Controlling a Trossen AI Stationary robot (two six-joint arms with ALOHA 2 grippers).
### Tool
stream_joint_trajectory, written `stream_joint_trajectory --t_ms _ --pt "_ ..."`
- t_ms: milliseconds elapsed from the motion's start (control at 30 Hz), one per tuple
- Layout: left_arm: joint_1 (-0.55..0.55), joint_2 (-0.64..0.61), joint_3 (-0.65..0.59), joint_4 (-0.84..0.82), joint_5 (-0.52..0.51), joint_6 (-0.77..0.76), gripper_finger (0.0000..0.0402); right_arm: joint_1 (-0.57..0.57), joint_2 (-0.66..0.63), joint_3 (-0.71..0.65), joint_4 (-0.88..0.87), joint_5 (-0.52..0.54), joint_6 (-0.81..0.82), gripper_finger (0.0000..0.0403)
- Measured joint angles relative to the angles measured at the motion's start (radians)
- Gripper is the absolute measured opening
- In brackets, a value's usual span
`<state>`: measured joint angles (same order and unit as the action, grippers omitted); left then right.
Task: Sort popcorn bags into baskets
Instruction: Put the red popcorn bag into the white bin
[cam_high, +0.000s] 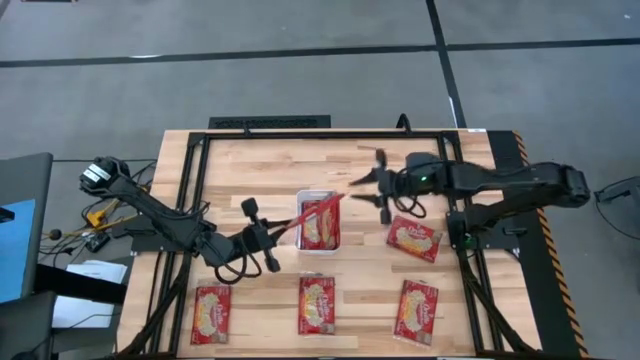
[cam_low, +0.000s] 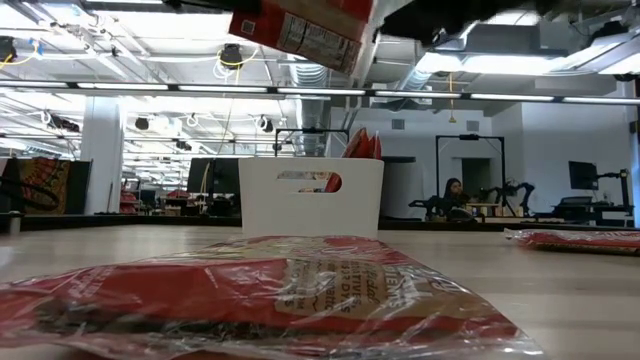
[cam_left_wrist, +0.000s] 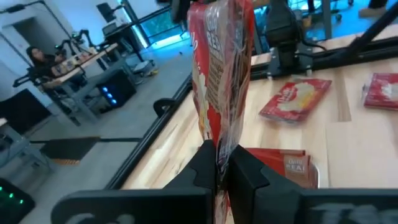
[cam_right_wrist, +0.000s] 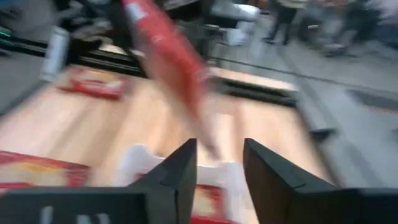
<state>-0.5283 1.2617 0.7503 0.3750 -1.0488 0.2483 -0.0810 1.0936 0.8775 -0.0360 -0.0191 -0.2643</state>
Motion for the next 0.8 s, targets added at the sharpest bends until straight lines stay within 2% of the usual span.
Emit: stream_joint_trajectory --t_ms 100,233,400,667,800 --pt "0.020 0.005 0.000 -0.001 -0.011 -0.028 0.0003 0.016 -0.008 0.111 -0.121 0.026 -0.054 0.0190" --pt "0.063 0.038 0.001 0.017 -0.008 -0.066 0.0002 0.045 0.064 0.301 -0.295 0.025 -0.105 0.0200" --pt "0.104 0.083 0.001 0.108 0.004 -0.076 0.0002 0.067 0.209 0.514 -0.488 0.025 -0.179 0.0189" --pt "0.116 0.125 0.001 0.175 0.006 -0.099 0.0002 0.090 0.429 0.763 -0.718 0.029 -0.289 0.0175" --pt "0.116 0.152 0.001 0.182 0.003 -0.112 0.0003 0.103 0.517 0.854 -0.789 0.089 -0.348 0.0173"
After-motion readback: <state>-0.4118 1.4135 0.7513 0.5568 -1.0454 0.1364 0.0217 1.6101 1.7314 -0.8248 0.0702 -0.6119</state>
